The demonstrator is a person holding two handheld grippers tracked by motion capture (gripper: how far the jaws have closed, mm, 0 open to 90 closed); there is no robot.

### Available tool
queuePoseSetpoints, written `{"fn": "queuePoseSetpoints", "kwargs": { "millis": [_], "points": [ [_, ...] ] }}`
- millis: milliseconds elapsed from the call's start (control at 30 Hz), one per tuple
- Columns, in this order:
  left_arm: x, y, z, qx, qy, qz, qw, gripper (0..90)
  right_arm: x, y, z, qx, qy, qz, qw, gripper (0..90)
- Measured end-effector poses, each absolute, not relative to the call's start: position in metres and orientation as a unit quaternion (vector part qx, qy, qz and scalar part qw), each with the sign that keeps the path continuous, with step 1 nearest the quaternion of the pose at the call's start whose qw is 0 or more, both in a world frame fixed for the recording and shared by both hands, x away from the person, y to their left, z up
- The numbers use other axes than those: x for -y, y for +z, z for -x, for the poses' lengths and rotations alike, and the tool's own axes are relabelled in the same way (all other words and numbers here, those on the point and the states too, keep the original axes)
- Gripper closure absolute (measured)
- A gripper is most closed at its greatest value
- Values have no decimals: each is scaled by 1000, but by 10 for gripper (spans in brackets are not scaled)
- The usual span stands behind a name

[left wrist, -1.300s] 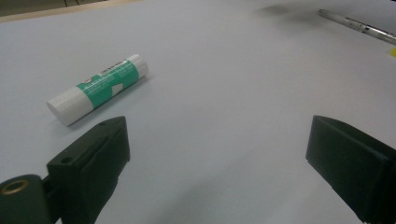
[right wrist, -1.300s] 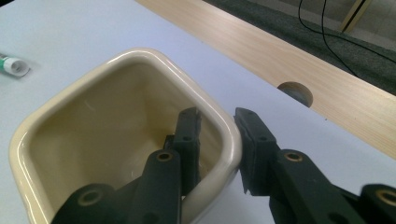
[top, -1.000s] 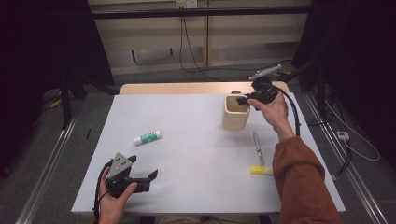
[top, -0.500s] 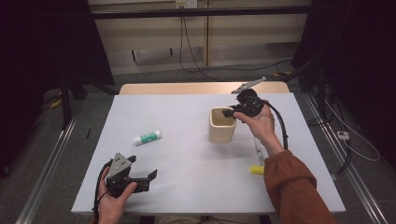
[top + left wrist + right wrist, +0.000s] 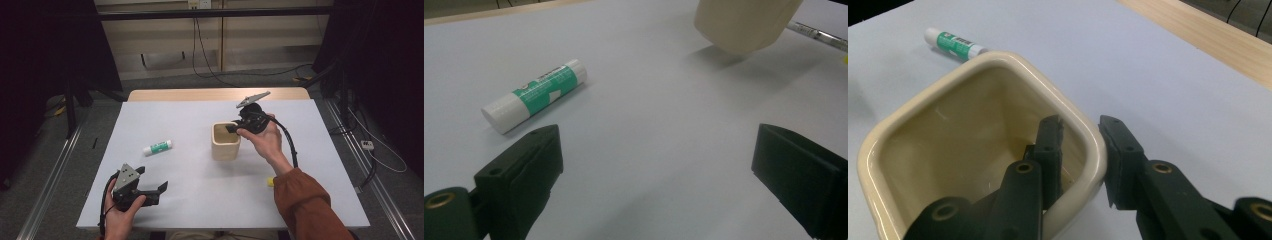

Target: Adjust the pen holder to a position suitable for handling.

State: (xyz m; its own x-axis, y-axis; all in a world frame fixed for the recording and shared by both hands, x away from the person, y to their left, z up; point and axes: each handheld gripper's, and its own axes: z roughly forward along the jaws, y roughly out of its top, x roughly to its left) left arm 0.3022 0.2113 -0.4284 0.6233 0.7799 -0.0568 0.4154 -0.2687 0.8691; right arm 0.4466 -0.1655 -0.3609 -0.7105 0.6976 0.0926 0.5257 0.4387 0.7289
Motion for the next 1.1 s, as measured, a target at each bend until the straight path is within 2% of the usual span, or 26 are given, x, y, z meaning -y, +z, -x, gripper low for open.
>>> {"fn": "queuePoseSetpoints", "kwargs": {
  "millis": [367,767,1100],
  "points": [
    [-213,-427,-301,-386,196,-771,466,62,143,-380,-446,-850,366,-364,102,715],
    [-212,-427,-301,-384,196,-773,466,62,142,-380,-446,-854,342,-375,112,723],
    [-213,-427,-301,-385,196,-772,465,62,142,-381,-450,-858,353,-360,102,717]
  ]
}}
